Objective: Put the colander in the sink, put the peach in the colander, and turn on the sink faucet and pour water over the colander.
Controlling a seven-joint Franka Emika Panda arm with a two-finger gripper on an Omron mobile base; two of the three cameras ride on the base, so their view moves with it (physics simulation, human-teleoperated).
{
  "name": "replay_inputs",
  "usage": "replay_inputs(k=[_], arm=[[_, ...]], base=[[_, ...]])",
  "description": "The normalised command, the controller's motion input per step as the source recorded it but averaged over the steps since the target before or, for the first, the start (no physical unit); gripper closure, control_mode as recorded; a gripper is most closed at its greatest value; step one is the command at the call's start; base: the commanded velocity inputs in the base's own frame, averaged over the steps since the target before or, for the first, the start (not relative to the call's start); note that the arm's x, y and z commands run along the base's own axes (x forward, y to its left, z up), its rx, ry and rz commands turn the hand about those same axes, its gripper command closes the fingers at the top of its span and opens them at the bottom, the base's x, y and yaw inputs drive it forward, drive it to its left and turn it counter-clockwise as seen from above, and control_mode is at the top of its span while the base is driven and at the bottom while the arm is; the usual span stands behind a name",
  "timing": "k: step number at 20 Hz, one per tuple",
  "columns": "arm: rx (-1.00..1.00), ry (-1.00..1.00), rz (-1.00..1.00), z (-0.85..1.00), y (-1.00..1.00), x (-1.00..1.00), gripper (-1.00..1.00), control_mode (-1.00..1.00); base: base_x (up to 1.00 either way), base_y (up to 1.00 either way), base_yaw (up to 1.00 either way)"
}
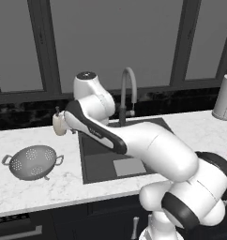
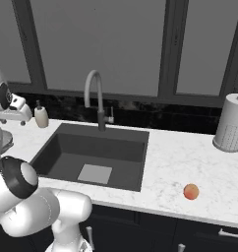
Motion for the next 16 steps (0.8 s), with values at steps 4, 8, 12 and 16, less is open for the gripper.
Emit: replay_inputs(k=[4, 8, 12, 16], arm=[[0.01, 0.01, 0.0, -0.84, 0.28, -0.05, -1.0, -1.0], [0.0, 0.04, 0.0, -0.46, 0.33, 0.0, -1.0, -1.0], [0.0, 0.09, 0.0, -0.29, 0.54, 0.0, -1.0, -1.0], [0.0, 0.08, 0.0, -0.43, 0.52, 0.0, -1.0, -1.0]], base=[[0.0, 0.0, 0.0], [0.0, 0.0, 0.0], [0.0, 0.0, 0.0], [0.0, 0.0, 0.0]])
